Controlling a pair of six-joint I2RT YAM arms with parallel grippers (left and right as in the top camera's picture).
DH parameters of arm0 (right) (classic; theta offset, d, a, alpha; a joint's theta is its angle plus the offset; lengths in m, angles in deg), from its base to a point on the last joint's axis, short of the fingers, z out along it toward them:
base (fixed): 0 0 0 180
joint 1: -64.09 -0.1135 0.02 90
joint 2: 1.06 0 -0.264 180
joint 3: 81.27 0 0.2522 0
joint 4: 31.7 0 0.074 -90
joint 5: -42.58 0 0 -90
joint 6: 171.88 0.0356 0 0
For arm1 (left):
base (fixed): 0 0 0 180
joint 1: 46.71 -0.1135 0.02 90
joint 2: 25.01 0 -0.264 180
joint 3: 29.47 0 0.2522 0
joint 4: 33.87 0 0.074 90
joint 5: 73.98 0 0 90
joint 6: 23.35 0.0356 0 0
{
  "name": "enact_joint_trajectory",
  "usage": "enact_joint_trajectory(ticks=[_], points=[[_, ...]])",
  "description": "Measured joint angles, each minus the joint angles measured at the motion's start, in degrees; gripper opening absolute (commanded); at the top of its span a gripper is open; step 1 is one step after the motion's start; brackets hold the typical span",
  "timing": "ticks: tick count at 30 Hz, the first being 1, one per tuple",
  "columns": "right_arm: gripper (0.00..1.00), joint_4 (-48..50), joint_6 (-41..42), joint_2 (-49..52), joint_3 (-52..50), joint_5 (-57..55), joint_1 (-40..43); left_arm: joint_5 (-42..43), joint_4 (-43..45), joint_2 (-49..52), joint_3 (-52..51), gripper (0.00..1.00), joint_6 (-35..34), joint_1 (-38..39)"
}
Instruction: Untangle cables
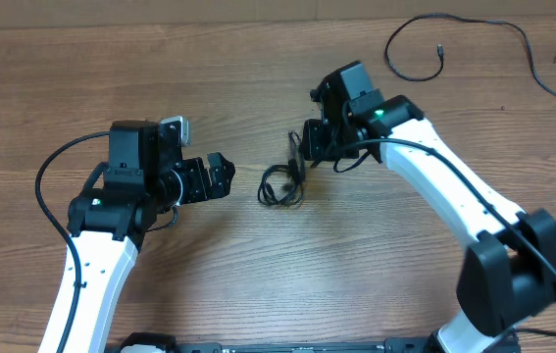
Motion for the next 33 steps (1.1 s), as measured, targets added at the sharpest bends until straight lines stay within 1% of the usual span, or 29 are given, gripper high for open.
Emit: enact_joint_trajectory(ticks=[5, 9, 11, 13, 14, 19, 21, 22, 23, 24, 27, 30, 33], points=[[0.04, 0.42, -4.24, -4.46, 0.13, 10.34, 0.00, 0.26, 0.57, 0.00, 0.00, 1.00, 0.02, 0.00], [0.04, 1.27, -5.84, -5.42, 0.22, 16.90, 0.00, 0.26, 1.31, 0.00, 0.00, 1.00, 0.02, 0.00], [0.04, 1.27, -6.21, -5.42, 0.22, 17.22, -0.02, 0.26, 1.29, 0.00, 0.00, 1.00, 0.02, 0.00], [0.05, 0.94, -6.10, -5.42, 0.24, 15.04, 0.00, 0.28, 1.22, 0.00, 0.00, 1.00, 0.02, 0.00], [0.10, 0.44, -5.25, -5.42, 0.28, 12.57, 0.00, 0.26, 1.09, 0.00, 0.00, 1.00, 0.02, 0.00], [0.29, -2.60, -0.26, -5.42, 0.33, -2.97, 0.48, 0.28, 0.46, 0.00, 0.00, 1.00, 0.02, 0.00], [0.40, -2.86, 0.66, -5.42, 0.33, -7.04, 0.72, 0.28, 0.55, 0.00, 0.00, 1.00, 0.02, 0.00], [0.48, -2.84, 1.14, -5.42, 0.33, -9.18, 0.79, 0.28, 0.63, 0.00, 0.00, 1.00, 0.02, 0.00], [0.61, -2.95, 1.36, -5.38, 0.33, -10.10, 0.81, 0.28, 0.74, 0.00, 0.00, 1.00, 0.02, 0.00], [0.68, -3.28, 1.77, -5.22, 0.39, -11.91, 0.79, 0.28, 0.85, 0.00, 0.00, 1.00, 0.02, 0.00], [0.79, -5.20, 4.04, -4.09, 0.72, -18.75, 0.70, 0.28, 0.76, 0.00, 0.00, 1.00, 0.02, 0.00], [0.86, -6.73, 7.80, -1.79, 0.76, -25.38, 0.94, 0.26, 0.35, 0.00, 0.00, 1.00, 0.02, 0.00], [0.94, -6.97, 11.15, 1.33, 0.76, -27.39, 1.57, 0.26, 0.22, 0.00, 0.00, 1.00, 0.02, 0.00]])
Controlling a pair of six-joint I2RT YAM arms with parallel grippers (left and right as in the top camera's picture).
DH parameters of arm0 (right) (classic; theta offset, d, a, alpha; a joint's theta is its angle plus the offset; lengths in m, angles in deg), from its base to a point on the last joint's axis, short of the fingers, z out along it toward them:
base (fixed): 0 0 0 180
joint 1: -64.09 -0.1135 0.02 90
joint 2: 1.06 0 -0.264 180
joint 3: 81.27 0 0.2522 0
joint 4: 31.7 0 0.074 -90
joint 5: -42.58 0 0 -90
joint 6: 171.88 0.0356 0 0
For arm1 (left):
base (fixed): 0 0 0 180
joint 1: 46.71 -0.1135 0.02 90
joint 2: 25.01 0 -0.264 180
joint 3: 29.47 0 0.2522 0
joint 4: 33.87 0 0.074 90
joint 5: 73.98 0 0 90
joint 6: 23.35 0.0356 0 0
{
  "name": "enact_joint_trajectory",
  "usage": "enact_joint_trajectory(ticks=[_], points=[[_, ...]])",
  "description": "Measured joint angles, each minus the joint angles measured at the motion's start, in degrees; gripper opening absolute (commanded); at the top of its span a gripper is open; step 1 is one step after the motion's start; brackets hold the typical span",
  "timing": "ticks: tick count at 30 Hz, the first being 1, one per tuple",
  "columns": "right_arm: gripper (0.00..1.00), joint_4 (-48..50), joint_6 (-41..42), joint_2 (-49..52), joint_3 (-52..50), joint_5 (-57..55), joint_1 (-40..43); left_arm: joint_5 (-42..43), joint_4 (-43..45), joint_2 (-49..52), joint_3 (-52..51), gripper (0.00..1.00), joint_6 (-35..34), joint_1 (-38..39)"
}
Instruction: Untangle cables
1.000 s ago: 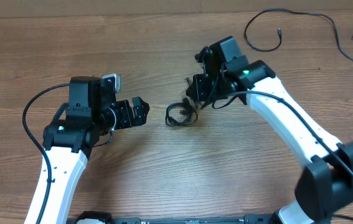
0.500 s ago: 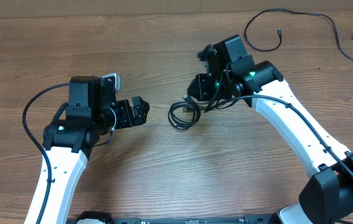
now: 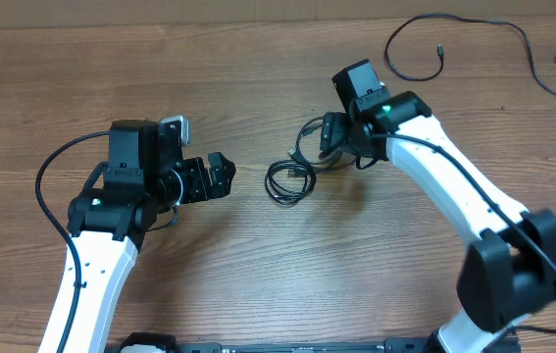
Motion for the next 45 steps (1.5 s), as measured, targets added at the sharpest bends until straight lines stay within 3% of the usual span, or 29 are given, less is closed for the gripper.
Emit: enact_joint_trajectory(ticks=[7, 12, 18, 23, 38, 45], points=[[0.96, -0.13, 4.96, 6.25, 0.00, 1.90, 0.44, 0.00, 0.24, 0.00, 0.00, 1.00, 0.00, 0.00], [0.63, 2.67, 6.10, 10.58, 0.00, 2.08, 0.44, 0.00, 0.22, 0.00, 0.00, 1.00, 0.00, 0.00], [0.56, 4.74, 6.58, 12.33, 0.00, 2.12, 0.44, 0.00, 0.22, 0.00, 0.00, 1.00, 0.00, 0.00], [0.43, 7.30, 6.25, 12.33, 0.00, 1.79, 0.44, 0.00, 0.22, 0.00, 0.00, 1.00, 0.00, 0.00], [0.41, 11.02, 3.58, 12.33, 0.00, -2.71, 0.44, 0.00, 0.17, 0.00, 0.00, 0.99, 0.00, 0.00], [0.26, 12.31, 3.23, 14.32, 0.00, -3.13, 0.44, 0.00, 0.17, 0.00, 0.00, 1.00, 0.00, 0.00]])
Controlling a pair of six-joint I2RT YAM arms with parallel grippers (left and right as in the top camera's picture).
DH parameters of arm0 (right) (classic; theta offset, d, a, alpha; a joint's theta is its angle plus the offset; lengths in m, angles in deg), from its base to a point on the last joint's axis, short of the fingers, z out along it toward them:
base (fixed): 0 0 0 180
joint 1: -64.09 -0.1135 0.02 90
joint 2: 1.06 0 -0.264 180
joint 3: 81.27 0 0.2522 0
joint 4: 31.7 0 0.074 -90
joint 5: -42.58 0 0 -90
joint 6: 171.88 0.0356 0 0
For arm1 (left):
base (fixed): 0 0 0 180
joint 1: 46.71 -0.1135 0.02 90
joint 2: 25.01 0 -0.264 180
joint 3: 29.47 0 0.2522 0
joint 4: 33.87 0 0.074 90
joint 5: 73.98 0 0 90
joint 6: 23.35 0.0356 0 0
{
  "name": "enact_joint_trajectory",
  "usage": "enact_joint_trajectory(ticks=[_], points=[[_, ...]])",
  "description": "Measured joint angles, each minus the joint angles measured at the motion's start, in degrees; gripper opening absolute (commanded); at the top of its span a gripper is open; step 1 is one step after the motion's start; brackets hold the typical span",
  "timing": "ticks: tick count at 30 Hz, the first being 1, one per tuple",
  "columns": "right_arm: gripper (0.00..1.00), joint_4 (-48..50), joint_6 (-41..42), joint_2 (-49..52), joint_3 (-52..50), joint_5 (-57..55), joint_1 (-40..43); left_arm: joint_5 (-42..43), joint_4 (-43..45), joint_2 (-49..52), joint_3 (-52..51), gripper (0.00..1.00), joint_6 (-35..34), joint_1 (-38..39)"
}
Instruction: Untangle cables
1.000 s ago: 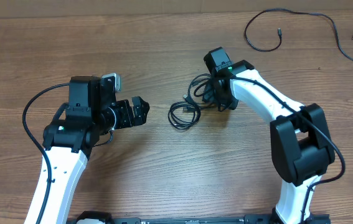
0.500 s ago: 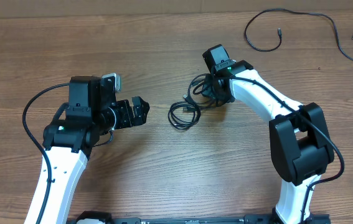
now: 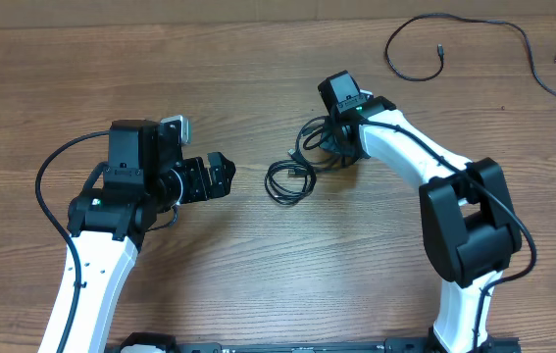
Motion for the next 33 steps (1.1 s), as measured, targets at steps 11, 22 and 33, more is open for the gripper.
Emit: enact_joint_trajectory(ticks=[11, 22, 33], points=[[0.04, 1.46, -0.13, 0.96, 0.00, -0.20, 0.00, 0.00, 0.02, 0.00, 0.00, 1.00, 0.00, 0.00], [0.04, -5.66, -0.15, -0.44, 4.39, -0.17, 0.00, 0.00, 0.07, 0.00, 0.00, 1.00, 0.00, 0.00], [0.04, -8.17, -6.12, -19.54, 11.34, 4.02, 0.00, 0.00, 0.04, 0.00, 0.00, 1.00, 0.00, 0.00]])
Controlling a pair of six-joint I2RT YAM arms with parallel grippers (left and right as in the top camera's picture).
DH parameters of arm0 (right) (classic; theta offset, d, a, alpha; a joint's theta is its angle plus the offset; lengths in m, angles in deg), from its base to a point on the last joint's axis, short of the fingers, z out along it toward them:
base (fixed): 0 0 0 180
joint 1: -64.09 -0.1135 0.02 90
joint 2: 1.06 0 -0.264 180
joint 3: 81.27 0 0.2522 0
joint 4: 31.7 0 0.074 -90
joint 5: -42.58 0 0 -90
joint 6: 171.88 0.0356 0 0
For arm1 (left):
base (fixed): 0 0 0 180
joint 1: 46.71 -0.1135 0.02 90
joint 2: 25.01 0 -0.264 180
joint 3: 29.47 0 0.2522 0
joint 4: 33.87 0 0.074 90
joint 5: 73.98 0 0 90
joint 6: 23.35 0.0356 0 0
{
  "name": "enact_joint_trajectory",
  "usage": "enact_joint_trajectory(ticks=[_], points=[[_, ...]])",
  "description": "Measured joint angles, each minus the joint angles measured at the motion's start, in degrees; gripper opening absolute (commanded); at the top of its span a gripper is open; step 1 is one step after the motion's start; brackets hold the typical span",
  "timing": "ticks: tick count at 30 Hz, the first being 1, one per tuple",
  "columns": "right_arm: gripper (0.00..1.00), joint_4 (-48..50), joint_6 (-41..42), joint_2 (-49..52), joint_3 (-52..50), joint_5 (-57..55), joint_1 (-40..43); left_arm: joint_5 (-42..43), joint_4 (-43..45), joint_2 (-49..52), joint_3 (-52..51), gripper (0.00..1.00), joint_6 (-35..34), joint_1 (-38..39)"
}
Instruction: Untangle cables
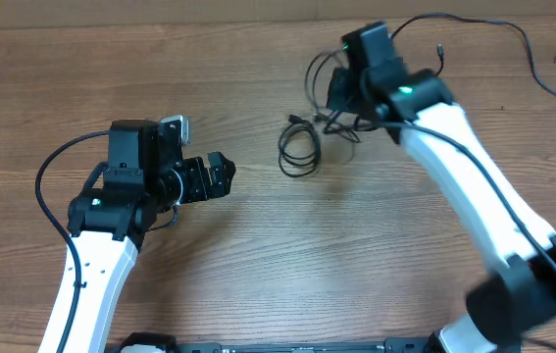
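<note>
A tangled black cable (300, 153) lies in loops at mid-table, and one strand rises to a loop (313, 71) beside my right gripper. The right gripper (338, 96) is toward the back of the table, up off the surface and shut on the cable's upper part. The coil trails down and to the left below it. My left gripper (223, 175) hovers open to the left of the coil, well apart from it, with nothing between its fingers.
A second long black cable (423, 47) snakes across the table's back right corner, and another strand (548, 86) runs at the far right. The left arm's own supply cable (52, 167) arcs at the left. Bare wood lies in front of the coil.
My right gripper was low on the cable's right end and is now farther back and higher. The cable has come with it, and the coil sits farther back and to the right. The left arm has not moved.
First my right gripper was at the bundle's right side, with the coil lying compact. Then it stood farther right with a loop drawn out of the bundle. Then it was low on that loop. Now it holds the cable raised toward the back, and the left gripper has stayed open throughout.
</note>
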Motion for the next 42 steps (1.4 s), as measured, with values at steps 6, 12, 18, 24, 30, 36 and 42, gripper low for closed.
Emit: enact_joint_trajectory(ticks=[6, 12, 18, 24, 30, 36, 42], points=[[0.04, 1.11, -1.09, -6.40, 0.11, 7.80, 0.00, 0.04, 0.02, 0.00, 0.00, 1.00, 0.00, -0.02], [0.04, 3.34, -1.14, -6.82, 0.11, 18.29, 0.00, 4.00, 2.27, 0.00, 0.00, 1.00, 1.42, -0.02], [0.04, 4.39, -0.85, -6.82, 0.11, 25.77, 0.00, 12.33, 7.63, 0.00, 0.00, 1.00, 4.04, 0.00], [0.04, 4.37, 0.96, -6.82, 0.11, 31.15, 0.00, 18.60, 12.39, 0.00, 0.00, 0.99, 4.76, 0.00], [0.04, 4.39, 2.84, -6.82, 0.11, 34.10, 0.00, 21.49, 13.92, 0.00, 0.00, 0.99, 4.76, 0.00], [0.04, 4.42, 3.48, -6.82, 0.11, 39.10, 0.00, 21.99, 16.79, 0.00, 0.00, 0.89, 3.82, 0.00], [0.04, 4.57, 3.91, -6.82, 0.11, 41.40, 0.00, 21.33, 17.00, 0.46, 0.00, 0.83, 1.09, 0.00]])
